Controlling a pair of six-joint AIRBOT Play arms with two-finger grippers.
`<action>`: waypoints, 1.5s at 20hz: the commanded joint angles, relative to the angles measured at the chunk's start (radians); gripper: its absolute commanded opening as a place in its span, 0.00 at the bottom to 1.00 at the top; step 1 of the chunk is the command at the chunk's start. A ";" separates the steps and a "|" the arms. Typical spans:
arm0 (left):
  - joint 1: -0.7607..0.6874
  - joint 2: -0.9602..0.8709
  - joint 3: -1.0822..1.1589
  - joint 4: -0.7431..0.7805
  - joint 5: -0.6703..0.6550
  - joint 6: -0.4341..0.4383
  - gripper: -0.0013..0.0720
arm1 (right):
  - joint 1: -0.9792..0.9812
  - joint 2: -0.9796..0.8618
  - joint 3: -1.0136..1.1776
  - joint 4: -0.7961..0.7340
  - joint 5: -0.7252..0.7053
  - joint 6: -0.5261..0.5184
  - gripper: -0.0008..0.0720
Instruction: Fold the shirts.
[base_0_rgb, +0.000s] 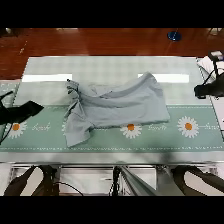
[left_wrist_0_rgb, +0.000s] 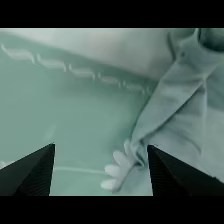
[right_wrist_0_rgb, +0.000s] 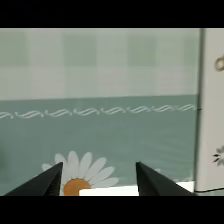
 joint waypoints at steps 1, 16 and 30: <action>0.013 -0.100 -0.076 -0.095 -0.072 0.085 0.97 | -0.119 -0.020 -0.101 0.272 0.011 -0.127 0.71; -0.211 -0.396 -0.074 -0.243 0.129 0.338 0.95 | -0.124 -0.019 -0.145 0.337 -0.024 -0.181 0.71; -0.255 -0.460 -0.074 -0.243 0.203 0.335 0.06 | -0.128 -0.020 -0.145 0.315 0.064 -0.148 0.72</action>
